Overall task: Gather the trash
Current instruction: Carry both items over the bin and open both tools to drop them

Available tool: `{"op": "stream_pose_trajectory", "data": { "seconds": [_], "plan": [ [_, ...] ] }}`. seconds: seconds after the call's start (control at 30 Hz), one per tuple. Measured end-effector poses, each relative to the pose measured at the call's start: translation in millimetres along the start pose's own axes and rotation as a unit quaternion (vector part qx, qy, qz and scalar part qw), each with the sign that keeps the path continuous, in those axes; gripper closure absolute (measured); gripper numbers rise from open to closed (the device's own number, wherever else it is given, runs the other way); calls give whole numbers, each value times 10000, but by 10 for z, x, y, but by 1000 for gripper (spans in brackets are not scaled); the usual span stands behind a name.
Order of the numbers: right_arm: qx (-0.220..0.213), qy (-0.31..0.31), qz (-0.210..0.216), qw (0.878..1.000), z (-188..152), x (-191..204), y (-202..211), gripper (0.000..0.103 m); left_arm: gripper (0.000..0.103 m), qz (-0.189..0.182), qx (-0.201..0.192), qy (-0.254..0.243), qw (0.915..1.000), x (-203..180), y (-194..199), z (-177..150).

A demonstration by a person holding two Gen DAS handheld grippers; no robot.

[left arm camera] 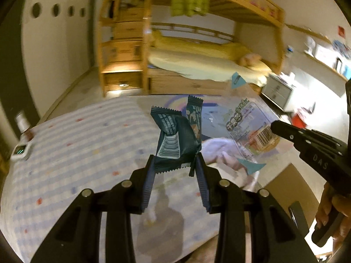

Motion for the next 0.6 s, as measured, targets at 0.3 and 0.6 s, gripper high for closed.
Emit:
{"op": "stream_pose_trajectory", "data": {
  "seconds": [0.3,0.6],
  "plan": [
    [119,-341,-841,9958,-177,-854,-26,99,68,-644,171,-724,9951,-912,-695,49],
    [477,-678,-1188,9895,-403,-1426,-393,99,67,-849,539,-1046,9894,-1311,-1409,-65]
  ]
}}
Point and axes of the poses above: each gripper's, at about its wrist camera, not at the fingertips, and y roughly against the way its jaws point, x to its left, z to its top, the point moved 9 cm from there along -y, roughly the way its jaws point, and after that the axes turned 9 degrees about -x, right-handed, at the moved point
